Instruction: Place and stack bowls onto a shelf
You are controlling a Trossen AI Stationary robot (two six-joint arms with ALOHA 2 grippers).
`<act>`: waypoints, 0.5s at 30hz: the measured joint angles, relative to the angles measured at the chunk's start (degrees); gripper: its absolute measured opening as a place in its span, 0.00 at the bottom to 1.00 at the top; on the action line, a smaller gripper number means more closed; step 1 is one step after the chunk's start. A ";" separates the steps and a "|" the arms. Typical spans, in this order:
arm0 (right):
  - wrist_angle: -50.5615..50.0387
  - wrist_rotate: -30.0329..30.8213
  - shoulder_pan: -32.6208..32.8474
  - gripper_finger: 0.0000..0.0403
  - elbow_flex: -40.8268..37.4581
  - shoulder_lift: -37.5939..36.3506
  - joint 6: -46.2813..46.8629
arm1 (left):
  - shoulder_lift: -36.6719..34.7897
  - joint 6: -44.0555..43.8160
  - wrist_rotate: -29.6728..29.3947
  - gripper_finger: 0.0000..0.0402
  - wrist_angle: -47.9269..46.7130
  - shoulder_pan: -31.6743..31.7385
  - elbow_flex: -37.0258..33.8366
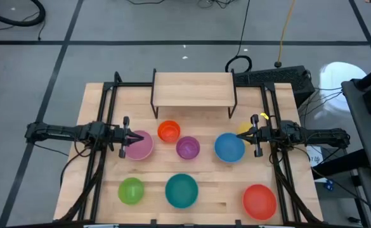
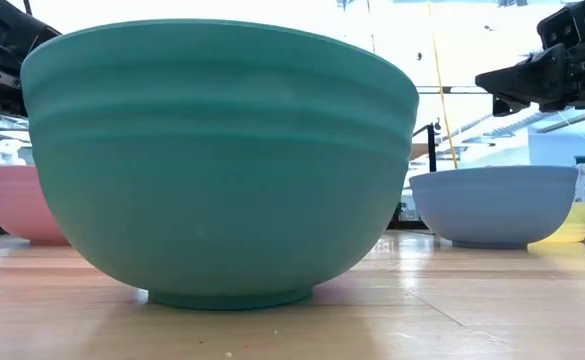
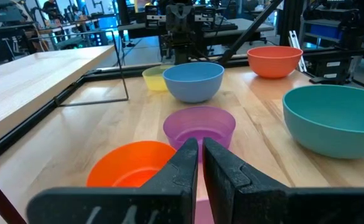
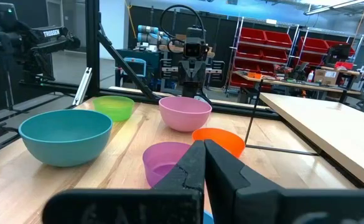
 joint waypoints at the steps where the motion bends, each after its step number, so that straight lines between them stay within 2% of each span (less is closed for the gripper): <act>1: 0.01 0.00 0.01 0.00 -0.01 0.01 -0.01 | 0.00 0.00 0.00 0.08 0.00 -0.02 0.00; 15: 0.02 0.00 0.01 0.00 0.00 0.00 -1.13 | 0.00 0.00 -0.21 0.08 0.00 0.00 0.01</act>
